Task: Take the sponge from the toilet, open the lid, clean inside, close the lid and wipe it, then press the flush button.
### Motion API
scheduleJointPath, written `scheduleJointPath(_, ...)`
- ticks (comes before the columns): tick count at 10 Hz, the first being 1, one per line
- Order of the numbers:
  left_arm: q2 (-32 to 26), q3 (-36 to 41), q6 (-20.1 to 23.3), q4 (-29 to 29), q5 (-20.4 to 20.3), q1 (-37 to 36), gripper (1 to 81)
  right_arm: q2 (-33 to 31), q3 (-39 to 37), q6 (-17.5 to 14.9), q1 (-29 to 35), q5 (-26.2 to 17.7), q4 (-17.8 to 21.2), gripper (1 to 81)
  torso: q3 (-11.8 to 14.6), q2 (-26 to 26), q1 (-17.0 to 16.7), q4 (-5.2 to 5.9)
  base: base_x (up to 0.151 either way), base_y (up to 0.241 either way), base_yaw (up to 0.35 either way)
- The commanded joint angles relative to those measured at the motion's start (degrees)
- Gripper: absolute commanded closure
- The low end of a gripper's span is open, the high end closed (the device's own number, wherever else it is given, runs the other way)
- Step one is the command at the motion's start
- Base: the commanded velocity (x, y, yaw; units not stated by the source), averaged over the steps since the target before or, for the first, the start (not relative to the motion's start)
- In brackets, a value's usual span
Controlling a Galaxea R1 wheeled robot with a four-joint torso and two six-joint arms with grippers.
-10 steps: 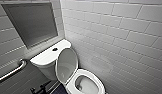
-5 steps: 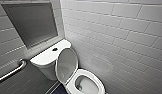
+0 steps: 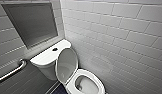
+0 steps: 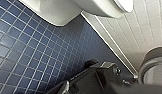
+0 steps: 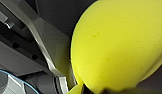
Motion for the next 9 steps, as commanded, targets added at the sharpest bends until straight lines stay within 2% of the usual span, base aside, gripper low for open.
scheduleJointPath(1, 0.5, -3.8, 0.1, 2.7, 0.6, -2.6, 1.0, -1.4, 2.9, -0.1, 0.7, -0.7, -1.5, 81.1, 0.0, 5.7, -3.7, 0.0, 0.0, 0.0, 0.0)
scheduleJointPath(4, 5.4, -8.8, 0.3, 5.1, 0.2, 0.5, 1.0, -1.6, 2.4, 0.0, 0.6, -0.4, -1.2, 81.1, 0.0, 8.6, -5.6, 0.0, 0.0, 0.0, 0.0)
scheduleJointPath(5, 8.2, -11.4, 0.3, 5.8, 0.5, 2.0, 1.0, -1.6, 2.4, 0.0, 0.7, -0.4, -1.3, 81.1, 1.3, 10.7, -6.9, 0.0, 0.0, 0.0, 0.0)
scheduleJointPath(7, 12.6, -16.6, 0.3, 6.8, 0.5, 5.1, 1.0, -1.6, 1.8, 0.0, 0.7, -0.4, -1.3, 81.1, 4.5, 14.7, -9.4, 0.0, 0.0, 0.0, 0.0)
scheduleJointPath(8, 14.7, -19.8, 0.3, 6.8, 0.6, 6.8, 1.0, -1.5, 1.4, 0.0, 1.0, -0.4, -1.4, 81.1, 9.9, 22.2, -14.2, 0.0, 0.0, 0.0, 0.0)
scheduleJointPath(9, 16.1, -22.1, 0.3, 6.7, 0.6, 8.0, 1.0, -1.4, 1.3, 0.0, 1.3, -0.4, -1.5, 81.1, 7.2, 18.8, -12.1, 0.0, 0.0, 0.0, 0.0)
